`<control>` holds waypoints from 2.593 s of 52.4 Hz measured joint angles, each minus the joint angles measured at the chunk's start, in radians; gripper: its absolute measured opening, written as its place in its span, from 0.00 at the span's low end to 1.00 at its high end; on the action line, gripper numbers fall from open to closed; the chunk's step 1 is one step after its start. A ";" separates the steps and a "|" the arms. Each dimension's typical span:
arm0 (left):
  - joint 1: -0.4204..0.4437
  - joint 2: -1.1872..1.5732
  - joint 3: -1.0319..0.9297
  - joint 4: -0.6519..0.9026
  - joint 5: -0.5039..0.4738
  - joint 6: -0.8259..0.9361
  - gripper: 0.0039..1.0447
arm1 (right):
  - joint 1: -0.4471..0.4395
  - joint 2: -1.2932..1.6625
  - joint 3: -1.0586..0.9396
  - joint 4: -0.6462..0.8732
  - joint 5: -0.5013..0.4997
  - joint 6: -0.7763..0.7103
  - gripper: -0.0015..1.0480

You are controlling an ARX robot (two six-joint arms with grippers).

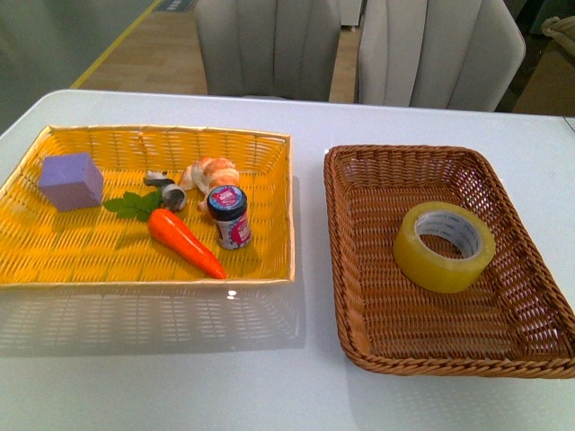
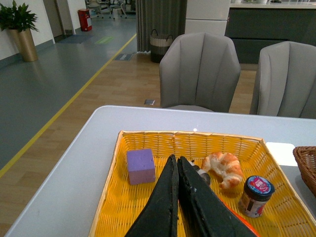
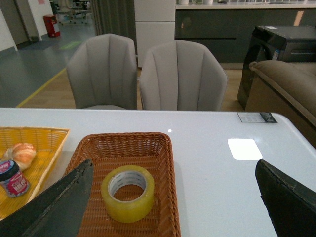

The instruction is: Move tape to another basket

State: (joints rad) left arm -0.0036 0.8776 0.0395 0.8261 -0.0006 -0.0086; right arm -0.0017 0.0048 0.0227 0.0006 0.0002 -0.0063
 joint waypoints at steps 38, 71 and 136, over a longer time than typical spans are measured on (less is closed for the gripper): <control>0.000 -0.545 -0.025 -0.493 0.001 0.000 0.01 | 0.000 0.000 0.000 0.000 0.000 0.000 0.91; 0.000 -0.861 -0.025 -0.820 0.001 0.001 0.01 | 0.000 0.000 0.000 0.000 0.000 0.000 0.91; 0.000 -0.863 -0.025 -0.826 0.001 0.003 0.92 | 0.000 0.000 0.000 0.000 0.000 0.000 0.91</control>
State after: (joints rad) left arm -0.0032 0.0151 0.0147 -0.0002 0.0002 -0.0055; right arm -0.0017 0.0048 0.0227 0.0002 0.0002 -0.0067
